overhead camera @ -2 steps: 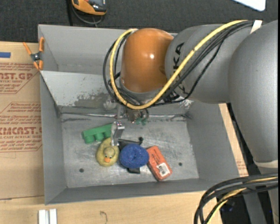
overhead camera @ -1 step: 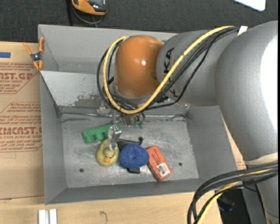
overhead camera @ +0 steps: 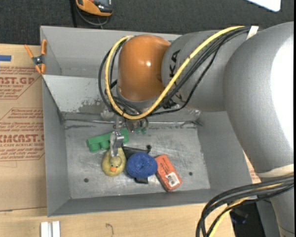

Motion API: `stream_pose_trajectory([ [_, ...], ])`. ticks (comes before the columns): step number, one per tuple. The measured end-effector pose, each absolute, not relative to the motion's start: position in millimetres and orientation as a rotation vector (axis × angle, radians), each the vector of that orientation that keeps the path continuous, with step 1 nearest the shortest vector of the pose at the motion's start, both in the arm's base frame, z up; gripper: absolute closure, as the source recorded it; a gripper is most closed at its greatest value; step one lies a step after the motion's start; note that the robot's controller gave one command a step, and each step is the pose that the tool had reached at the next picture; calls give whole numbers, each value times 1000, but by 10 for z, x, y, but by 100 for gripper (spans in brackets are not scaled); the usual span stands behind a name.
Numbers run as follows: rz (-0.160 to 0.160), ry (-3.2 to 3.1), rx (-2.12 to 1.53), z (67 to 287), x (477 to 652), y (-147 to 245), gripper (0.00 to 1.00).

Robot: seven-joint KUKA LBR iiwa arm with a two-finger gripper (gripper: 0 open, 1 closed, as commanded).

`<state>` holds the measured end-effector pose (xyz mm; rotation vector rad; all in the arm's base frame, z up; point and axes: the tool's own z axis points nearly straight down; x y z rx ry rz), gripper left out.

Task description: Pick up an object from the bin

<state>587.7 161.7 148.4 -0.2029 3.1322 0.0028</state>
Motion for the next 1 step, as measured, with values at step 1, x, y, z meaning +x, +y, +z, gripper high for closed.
stream_pose_trajectory([
  [1, 4, 3131, 164, 821, 5927, 1727, 0],
])
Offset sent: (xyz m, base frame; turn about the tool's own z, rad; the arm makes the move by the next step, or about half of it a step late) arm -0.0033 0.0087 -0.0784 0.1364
